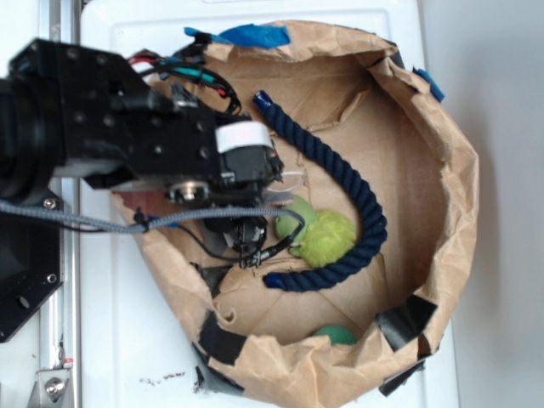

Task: Grab the gray animal.

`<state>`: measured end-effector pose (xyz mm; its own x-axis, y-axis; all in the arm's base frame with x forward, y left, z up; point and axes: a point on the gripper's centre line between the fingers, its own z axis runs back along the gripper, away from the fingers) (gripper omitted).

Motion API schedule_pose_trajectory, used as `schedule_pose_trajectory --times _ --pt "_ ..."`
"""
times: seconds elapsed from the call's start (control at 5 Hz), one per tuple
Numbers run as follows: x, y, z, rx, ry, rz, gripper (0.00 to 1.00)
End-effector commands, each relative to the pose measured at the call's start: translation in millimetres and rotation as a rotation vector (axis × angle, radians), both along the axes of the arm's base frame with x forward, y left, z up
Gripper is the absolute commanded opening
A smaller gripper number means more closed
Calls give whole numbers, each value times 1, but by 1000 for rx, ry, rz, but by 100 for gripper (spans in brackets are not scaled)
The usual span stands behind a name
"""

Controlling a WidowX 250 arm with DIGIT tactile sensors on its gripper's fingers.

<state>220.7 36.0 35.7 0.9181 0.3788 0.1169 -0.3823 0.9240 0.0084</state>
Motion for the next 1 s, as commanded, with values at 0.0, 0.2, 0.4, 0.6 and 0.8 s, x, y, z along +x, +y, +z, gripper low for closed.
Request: schedule_pose_trajectory --times 0.0,0.2,0.4,0.6,0.8 --pt "26 -8 92 -50 -69 12 0" --pt "22 -11 126 -30 -71 -25 0" --pt "16 -9 152 90 -142 -99 0" --pt "15 -3 158 60 -143 -108 0" --pt "18 -3 153 70 -142 -105 0"
